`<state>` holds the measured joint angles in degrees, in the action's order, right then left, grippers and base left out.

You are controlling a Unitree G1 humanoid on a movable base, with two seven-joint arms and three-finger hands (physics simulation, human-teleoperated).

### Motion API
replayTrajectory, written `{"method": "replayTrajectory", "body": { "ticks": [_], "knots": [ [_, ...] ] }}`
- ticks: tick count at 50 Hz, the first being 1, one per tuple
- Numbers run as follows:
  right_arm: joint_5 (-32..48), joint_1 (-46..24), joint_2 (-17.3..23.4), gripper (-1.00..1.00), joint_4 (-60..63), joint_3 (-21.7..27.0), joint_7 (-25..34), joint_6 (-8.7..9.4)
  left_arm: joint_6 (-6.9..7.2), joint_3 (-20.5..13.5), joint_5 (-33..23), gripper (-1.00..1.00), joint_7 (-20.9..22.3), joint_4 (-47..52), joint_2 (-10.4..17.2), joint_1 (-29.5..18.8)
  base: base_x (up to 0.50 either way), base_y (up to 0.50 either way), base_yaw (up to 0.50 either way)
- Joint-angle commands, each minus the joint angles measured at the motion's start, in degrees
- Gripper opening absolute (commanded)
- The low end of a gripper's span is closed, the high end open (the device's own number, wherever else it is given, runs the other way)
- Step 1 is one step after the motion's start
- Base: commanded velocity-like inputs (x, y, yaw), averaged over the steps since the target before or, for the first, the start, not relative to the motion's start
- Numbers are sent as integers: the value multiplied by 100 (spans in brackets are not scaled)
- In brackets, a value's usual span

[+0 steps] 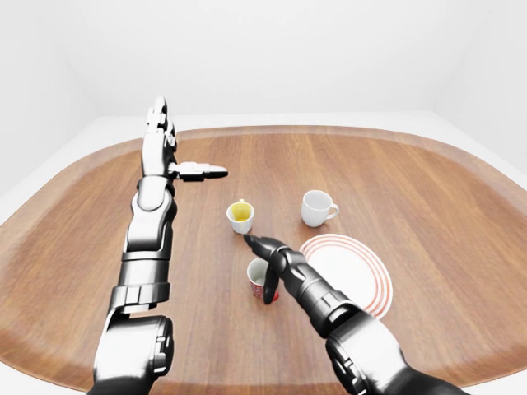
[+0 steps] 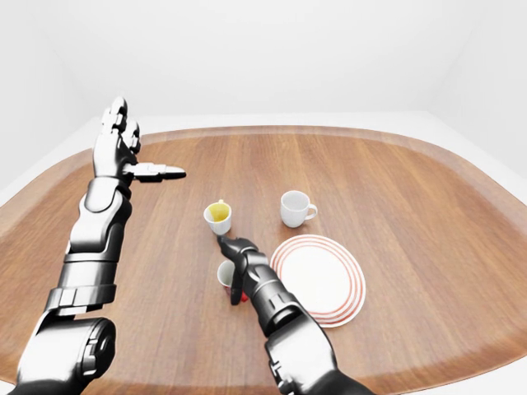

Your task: Pick up the red mug and put it on the plate

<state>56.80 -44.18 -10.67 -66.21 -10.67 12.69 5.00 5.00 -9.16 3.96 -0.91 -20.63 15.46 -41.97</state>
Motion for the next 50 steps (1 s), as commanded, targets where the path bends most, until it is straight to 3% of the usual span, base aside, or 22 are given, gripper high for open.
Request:
{"method": "replayTrajectory", "body": {
  "ticks": [1,19,20,21,22,50],
  "knots": [
    [38,37,-14,100,-200,-2,-96,0,0,-1,12,100,-2,-44,-4,10,0,0,0],
    [48,65,-16,100,-260,6,-116,0,0,10,4,100,-14,-123,-26,22,0,0,0],
    [45,67,-17,48,-252,6,-112,0,0,15,0,100,-14,-146,-28,19,0,0,0],
    [44,67,-18,48,-252,6,-112,0,0,16,0,100,-14,-150,-28,18,0,0,0],
    [38,62,-15,-100,-240,11,-105,0,0,23,-5,100,-19,-189,-38,10,0,0,0],
    [52,-67,43,-100,137,15,175,0,0,3,4,100,-15,-190,-17,48,0,0,0]
  ]
}}
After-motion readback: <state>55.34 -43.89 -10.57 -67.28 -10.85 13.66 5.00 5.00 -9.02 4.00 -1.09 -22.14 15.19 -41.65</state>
